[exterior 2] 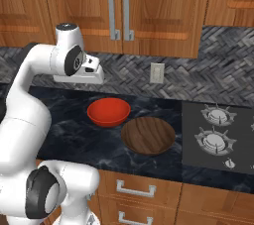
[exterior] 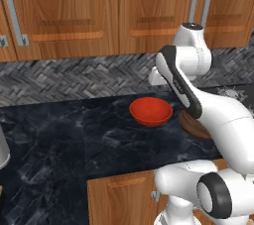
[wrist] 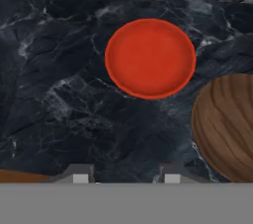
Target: Open the cabinet. Pick the bowls from the counter and place them in the cabinet. Then close the cabinet.
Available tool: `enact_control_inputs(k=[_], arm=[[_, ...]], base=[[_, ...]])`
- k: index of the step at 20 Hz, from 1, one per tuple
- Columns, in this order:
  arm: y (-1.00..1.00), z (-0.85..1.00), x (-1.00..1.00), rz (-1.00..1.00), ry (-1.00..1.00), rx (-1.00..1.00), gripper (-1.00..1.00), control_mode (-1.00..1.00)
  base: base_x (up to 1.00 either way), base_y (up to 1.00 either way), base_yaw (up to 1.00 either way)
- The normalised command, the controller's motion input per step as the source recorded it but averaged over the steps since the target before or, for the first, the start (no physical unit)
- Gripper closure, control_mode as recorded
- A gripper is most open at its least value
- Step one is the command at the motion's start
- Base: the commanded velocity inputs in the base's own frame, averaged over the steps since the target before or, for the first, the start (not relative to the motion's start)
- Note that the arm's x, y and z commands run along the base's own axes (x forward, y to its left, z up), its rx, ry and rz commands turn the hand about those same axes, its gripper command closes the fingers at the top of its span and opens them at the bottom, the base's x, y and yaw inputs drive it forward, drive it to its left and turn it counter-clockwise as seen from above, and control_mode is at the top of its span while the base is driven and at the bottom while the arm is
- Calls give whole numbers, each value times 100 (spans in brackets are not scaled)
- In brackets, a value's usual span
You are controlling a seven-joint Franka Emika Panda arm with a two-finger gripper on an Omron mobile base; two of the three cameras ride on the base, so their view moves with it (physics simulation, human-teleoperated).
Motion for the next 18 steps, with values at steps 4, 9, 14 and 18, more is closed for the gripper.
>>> enact_control_inputs(k=[4, 9, 14, 18], arm=[[0, 5, -18, 0, -12, 0, -100, -100], [-41, 43, -37, 1, -25, 0, -100, -100], [-51, 60, -37, 3, -31, 0, -100, -100], [-44, 62, -18, 0, -28, 0, -100, -100]], base=[[0, 0, 0], [0, 0, 0], [0, 0, 0], [0, 0, 0]])
